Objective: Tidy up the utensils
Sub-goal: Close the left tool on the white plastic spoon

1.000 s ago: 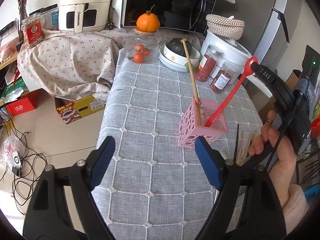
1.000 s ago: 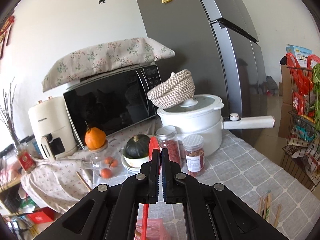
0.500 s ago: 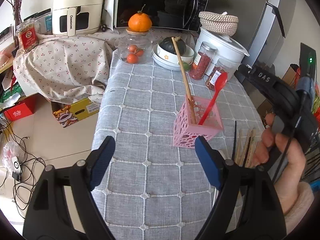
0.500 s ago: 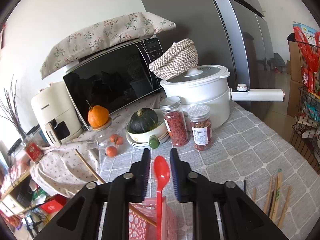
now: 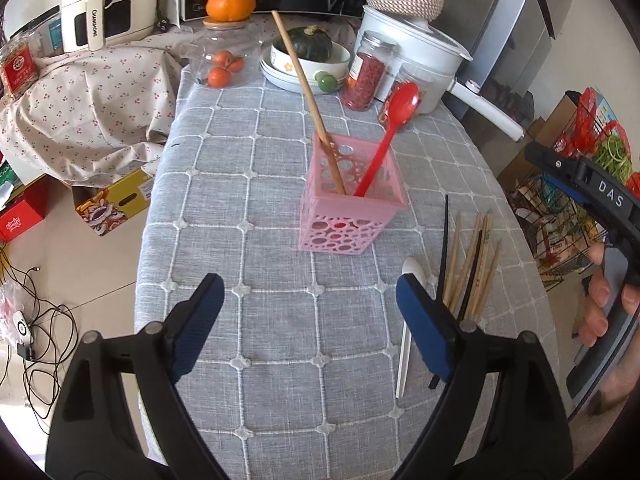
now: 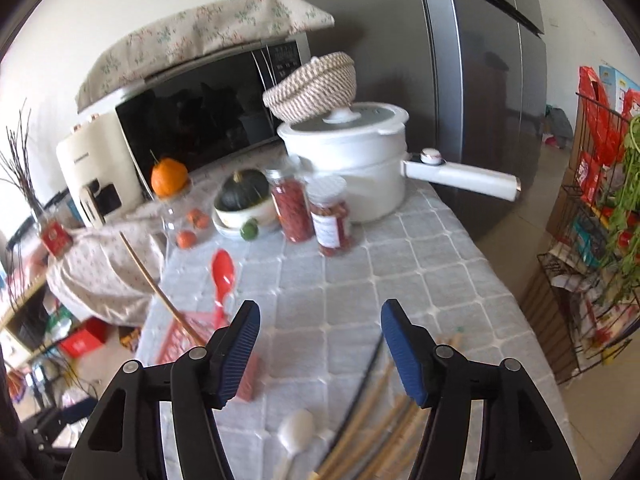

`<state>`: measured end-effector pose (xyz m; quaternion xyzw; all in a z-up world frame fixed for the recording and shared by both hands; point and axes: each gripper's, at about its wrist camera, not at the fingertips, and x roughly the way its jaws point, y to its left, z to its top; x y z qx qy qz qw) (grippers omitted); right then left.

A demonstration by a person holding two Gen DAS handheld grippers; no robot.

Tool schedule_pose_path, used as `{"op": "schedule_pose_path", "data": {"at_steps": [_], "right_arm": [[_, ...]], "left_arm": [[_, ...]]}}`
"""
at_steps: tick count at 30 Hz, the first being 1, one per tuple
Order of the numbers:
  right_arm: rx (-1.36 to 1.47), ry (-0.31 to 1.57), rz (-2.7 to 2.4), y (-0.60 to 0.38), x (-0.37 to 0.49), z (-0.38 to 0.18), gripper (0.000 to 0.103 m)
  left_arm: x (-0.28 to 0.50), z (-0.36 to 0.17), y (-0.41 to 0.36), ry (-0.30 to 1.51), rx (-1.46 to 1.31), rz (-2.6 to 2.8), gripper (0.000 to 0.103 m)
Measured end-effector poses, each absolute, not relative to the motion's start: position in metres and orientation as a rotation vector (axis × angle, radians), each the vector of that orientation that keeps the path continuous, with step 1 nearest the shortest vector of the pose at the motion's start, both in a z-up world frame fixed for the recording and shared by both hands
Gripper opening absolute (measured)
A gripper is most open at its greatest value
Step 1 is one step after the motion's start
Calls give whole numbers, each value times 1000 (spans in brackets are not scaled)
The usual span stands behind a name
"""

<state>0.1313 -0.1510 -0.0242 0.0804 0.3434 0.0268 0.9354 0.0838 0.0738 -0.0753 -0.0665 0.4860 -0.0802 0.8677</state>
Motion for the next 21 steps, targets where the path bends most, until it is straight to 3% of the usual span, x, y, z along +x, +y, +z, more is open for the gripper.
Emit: {"op": "schedule_pose_path", "data": {"at_steps": [6, 21], "right_arm": [[184, 788, 39, -191, 122, -36, 76], [145, 1122, -42, -249, 120, -112, 77]], "left_arm": [[87, -88, 52, 1083, -105, -200, 89], [106, -123, -19, 1213, -2, -267, 87]]}}
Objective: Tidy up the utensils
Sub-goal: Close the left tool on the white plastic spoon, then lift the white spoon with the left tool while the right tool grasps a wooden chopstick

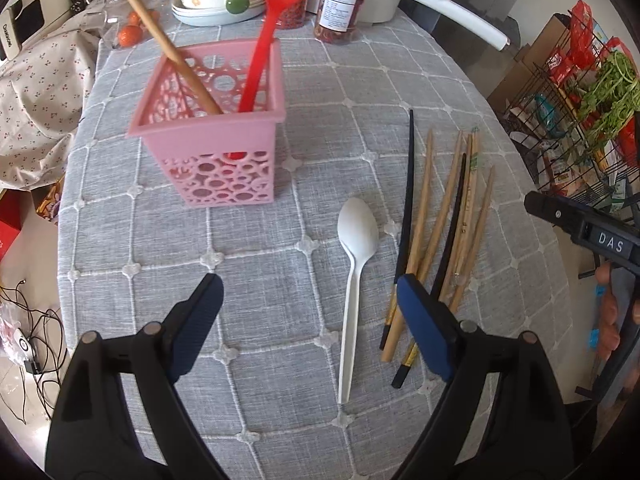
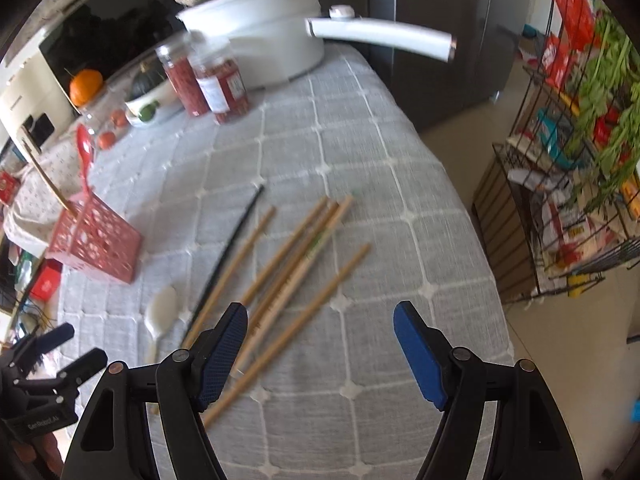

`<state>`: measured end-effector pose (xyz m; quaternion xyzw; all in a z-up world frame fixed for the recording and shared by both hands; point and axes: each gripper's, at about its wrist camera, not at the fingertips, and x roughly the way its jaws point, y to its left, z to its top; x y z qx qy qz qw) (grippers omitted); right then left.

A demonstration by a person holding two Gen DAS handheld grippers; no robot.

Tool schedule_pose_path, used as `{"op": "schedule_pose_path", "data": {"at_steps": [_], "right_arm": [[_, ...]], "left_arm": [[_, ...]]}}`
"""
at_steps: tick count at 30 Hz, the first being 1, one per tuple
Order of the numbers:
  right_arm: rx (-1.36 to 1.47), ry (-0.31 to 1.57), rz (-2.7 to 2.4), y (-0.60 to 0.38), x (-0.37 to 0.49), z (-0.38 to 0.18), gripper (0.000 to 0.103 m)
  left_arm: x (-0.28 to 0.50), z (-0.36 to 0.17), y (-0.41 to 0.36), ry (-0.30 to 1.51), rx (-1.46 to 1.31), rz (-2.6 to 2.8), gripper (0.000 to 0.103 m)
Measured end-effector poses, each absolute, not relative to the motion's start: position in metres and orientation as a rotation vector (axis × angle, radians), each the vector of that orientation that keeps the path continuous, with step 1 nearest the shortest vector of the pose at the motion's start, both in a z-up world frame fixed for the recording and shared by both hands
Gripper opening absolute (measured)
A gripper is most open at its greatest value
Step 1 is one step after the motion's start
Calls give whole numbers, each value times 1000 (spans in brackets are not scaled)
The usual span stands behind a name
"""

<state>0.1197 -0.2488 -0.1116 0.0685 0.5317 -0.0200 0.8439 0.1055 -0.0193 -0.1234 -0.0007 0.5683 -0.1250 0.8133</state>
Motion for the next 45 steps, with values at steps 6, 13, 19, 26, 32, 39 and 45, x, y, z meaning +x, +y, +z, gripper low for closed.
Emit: {"op": "schedule_pose_path", "data": {"at_steps": [6, 13, 19, 26, 32, 39, 45], "right_arm": [[158, 1175, -39, -263, 119, -124, 77], [183, 1158, -36, -272, 119, -119, 77], [198, 1151, -29, -275, 119, -117, 77], [215, 1150, -39, -281, 118, -117, 77], [226, 1158, -51, -284, 120, -118, 77], [245, 1159, -58, -287, 128, -116, 77], [278, 1217, -81, -292, 141, -133, 77]], "left_arm": [[121, -128, -45, 1220, 16, -317, 54], [139, -145, -69, 1233, 67, -304, 44], [149, -161, -79, 1273, 121, -263, 43], [153, -168, -85, 1282, 143, -252, 36], [153, -163, -85, 1272, 137, -247, 35], [144, -119, -71, 1148, 38, -284, 35], [128, -84, -50, 1015, -4, -314, 35]]}}
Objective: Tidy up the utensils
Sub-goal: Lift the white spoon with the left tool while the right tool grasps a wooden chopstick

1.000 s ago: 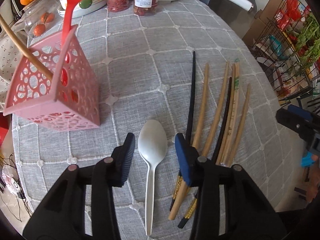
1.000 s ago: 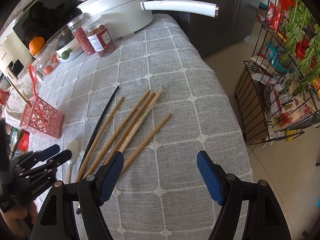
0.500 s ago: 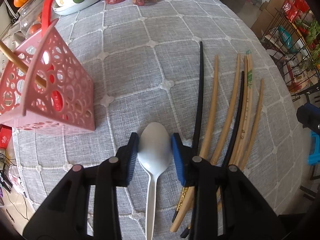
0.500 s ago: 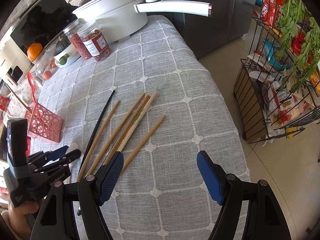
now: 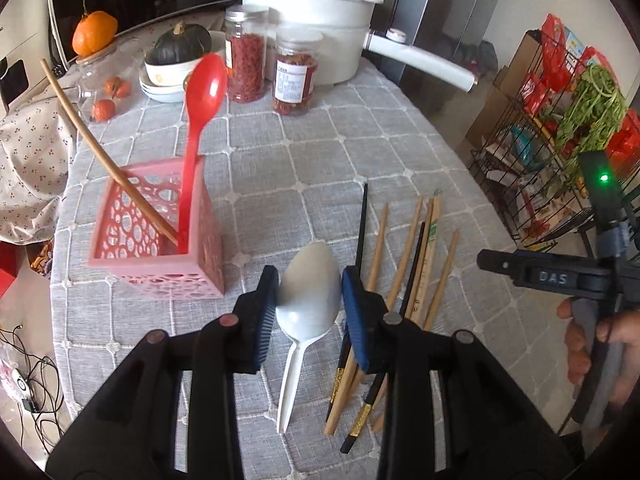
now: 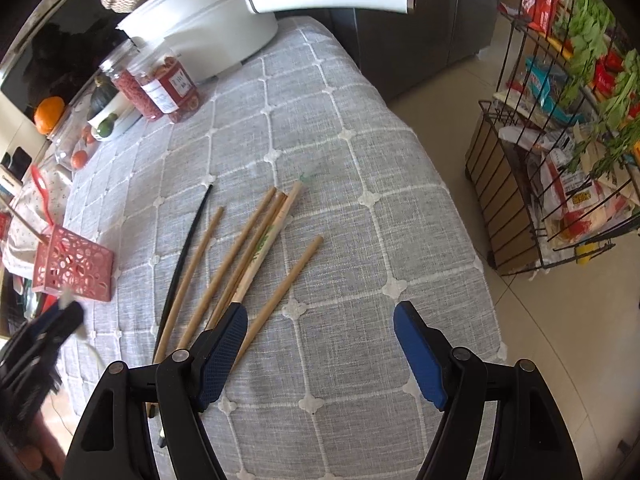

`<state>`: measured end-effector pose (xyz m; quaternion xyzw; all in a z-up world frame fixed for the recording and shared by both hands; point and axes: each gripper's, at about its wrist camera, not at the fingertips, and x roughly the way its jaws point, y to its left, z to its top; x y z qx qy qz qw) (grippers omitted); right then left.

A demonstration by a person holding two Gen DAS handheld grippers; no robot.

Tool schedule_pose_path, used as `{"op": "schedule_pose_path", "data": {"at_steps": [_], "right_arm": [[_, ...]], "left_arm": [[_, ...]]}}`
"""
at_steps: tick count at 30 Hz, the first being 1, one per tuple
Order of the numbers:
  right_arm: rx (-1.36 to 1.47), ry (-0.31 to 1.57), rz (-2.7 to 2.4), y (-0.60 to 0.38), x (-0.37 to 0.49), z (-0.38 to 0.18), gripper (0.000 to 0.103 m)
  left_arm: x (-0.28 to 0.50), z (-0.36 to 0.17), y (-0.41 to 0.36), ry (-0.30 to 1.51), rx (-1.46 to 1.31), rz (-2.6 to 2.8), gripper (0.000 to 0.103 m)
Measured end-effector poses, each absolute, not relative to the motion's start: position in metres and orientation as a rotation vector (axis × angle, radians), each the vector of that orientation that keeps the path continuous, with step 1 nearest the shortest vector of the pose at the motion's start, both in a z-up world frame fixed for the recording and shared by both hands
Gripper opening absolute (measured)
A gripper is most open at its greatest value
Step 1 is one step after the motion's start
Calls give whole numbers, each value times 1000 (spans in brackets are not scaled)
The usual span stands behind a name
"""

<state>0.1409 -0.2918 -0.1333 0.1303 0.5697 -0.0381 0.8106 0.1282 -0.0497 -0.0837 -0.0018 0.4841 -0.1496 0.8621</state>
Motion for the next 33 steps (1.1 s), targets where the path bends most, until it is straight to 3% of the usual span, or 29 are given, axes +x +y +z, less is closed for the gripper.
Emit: {"op": "schedule_pose_path", "data": {"at_steps": [8, 17, 21, 25, 27, 28, 29, 33], "right_arm": [[325, 1292, -90, -282, 155, -155, 74], [261, 1345, -154, -262, 170, -173, 53], [186, 1353, -182, -252, 174, -173, 39], [149, 1341, -165, -245, 173, -171, 15], [168, 1338, -147, -249, 172, -172, 10], [176, 1334, -140, -251, 171, -171, 8], [195, 1329, -128, -253, 170, -171, 7], [261, 1305, -88, -266, 166, -167, 6]], "left_arm": [[120, -73, -29, 974, -47, -324, 34], [104, -60, -9, 942, -54, -331, 33], [100, -57, -1, 930, -56, -327, 33], [98, -54, 8, 912, -74, -326, 32], [96, -52, 12, 904, -87, -325, 31], [96, -51, 14, 899, -95, -325, 27], [96, -50, 15, 898, -102, -329, 12], [96, -51, 21, 909, -139, -343, 10]]}}
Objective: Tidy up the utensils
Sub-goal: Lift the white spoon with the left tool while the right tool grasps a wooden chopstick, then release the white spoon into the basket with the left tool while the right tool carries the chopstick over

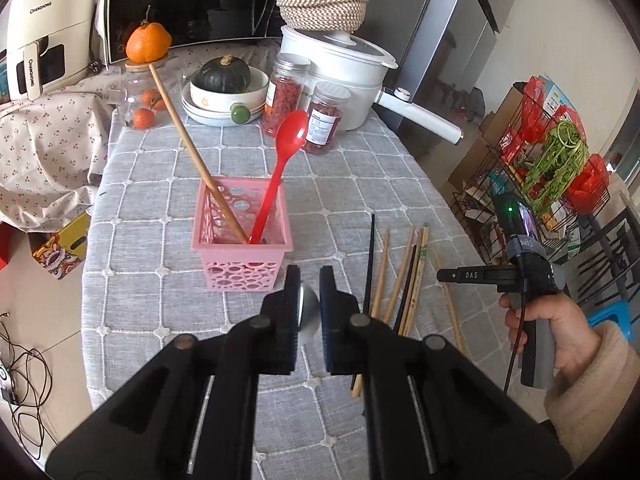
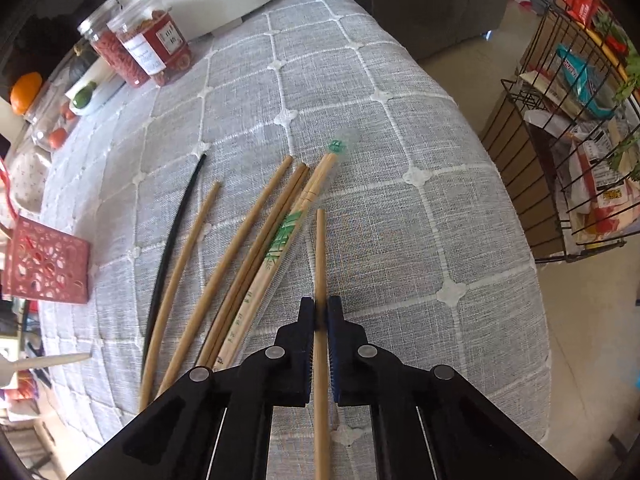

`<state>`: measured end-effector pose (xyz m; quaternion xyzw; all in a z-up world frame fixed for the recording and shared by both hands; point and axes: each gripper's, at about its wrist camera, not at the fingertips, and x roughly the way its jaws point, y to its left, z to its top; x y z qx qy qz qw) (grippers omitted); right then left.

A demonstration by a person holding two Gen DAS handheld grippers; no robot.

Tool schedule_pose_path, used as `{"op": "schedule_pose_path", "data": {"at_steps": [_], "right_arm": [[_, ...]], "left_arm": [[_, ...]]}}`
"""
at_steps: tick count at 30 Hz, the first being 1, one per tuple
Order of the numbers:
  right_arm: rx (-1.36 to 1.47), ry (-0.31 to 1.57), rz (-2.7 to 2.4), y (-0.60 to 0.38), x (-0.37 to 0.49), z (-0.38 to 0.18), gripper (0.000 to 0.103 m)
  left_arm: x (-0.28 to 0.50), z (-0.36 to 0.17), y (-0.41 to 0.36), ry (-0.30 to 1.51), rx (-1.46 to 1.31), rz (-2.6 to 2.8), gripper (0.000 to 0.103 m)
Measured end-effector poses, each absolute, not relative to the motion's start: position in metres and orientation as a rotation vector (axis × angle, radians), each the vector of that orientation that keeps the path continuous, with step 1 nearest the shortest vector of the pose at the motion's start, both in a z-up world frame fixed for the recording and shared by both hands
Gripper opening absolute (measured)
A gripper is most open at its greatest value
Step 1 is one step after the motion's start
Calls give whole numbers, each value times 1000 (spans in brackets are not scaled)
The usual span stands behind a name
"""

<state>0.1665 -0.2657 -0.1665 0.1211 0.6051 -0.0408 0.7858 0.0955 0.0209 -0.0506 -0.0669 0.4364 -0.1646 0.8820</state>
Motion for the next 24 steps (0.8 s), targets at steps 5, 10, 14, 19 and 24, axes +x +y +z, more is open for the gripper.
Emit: {"op": "schedule_pose_path", "data": {"at_steps": [5, 10, 14, 19, 24], "right_arm": [[281, 1251, -52, -268, 159, -146, 6], [295, 1202, -6, -265, 150, -124, 6], [303, 1147, 39, -265, 141, -105, 6], [314, 1064, 92, -262, 126, -78, 6], [319, 986, 134, -256, 114, -50, 6]], "left_arm": [[96, -52, 25, 914, -162, -340, 10], [92, -48, 25, 910, -149, -339, 10], [86, -36, 30, 875, -152, -345, 10], [79, -16, 43, 809, -206, -355, 10], [70, 10, 55, 705, -270, -374, 10]]}}
